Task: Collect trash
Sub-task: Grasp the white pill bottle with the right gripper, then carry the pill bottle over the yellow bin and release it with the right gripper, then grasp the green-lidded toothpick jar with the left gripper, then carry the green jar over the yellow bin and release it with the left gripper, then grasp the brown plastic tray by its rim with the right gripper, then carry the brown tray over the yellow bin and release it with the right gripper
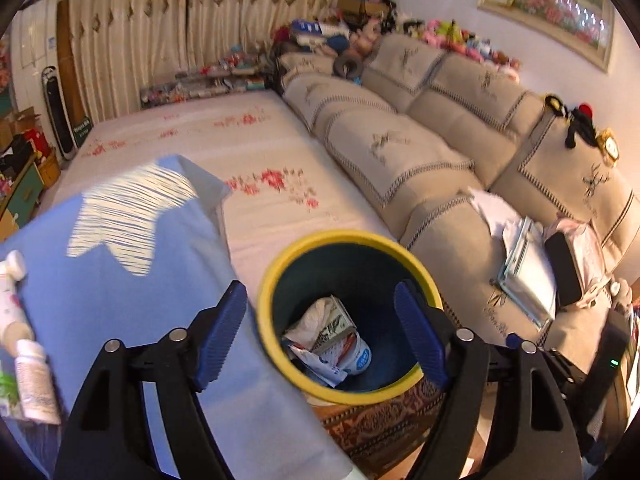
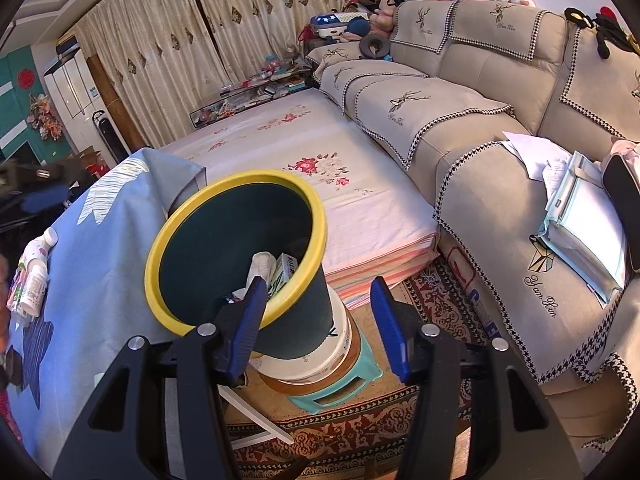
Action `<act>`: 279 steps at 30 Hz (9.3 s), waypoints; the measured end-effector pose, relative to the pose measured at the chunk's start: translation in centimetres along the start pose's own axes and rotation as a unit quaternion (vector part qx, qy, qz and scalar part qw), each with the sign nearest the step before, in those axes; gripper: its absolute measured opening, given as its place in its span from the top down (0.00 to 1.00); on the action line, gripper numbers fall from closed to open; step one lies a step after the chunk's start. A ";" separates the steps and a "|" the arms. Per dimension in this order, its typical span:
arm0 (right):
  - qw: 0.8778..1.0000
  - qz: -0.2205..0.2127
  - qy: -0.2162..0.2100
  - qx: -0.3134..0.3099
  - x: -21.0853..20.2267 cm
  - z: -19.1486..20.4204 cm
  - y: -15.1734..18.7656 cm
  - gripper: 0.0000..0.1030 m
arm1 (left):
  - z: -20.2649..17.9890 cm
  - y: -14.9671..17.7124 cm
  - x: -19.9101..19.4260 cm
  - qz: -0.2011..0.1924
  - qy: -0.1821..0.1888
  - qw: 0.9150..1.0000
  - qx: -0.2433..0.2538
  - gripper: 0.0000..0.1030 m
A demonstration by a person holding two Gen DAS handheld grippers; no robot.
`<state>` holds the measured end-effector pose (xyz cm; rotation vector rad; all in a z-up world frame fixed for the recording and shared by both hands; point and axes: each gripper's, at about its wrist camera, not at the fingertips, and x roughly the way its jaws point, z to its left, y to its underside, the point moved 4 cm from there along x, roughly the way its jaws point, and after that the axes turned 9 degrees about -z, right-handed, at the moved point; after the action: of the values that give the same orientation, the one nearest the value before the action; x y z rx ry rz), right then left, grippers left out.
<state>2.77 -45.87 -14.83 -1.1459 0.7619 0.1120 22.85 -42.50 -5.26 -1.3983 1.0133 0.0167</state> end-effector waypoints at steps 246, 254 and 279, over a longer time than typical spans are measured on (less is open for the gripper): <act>0.891 0.107 -0.275 -0.344 -4.7 50.8 16.7 0.60 | 34.7 19.6 -39.0 -0.165 -0.304 0.912 -0.221 0.05; 0.889 0.119 -0.275 -0.346 -3.8 50.6 17.2 0.79 | 34.6 19.5 -38.0 -0.158 -0.300 0.915 -0.219 0.05; 0.941 0.065 -0.219 -0.250 -2.7 40.6 9.2 0.96 | 33.4 18.0 -33.6 -0.139 -0.268 0.931 -0.206 0.05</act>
<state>16.41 -6.52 -12.49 -1.4800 0.4135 0.6829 11.67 6.92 -4.92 -1.7781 0.3564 0.4029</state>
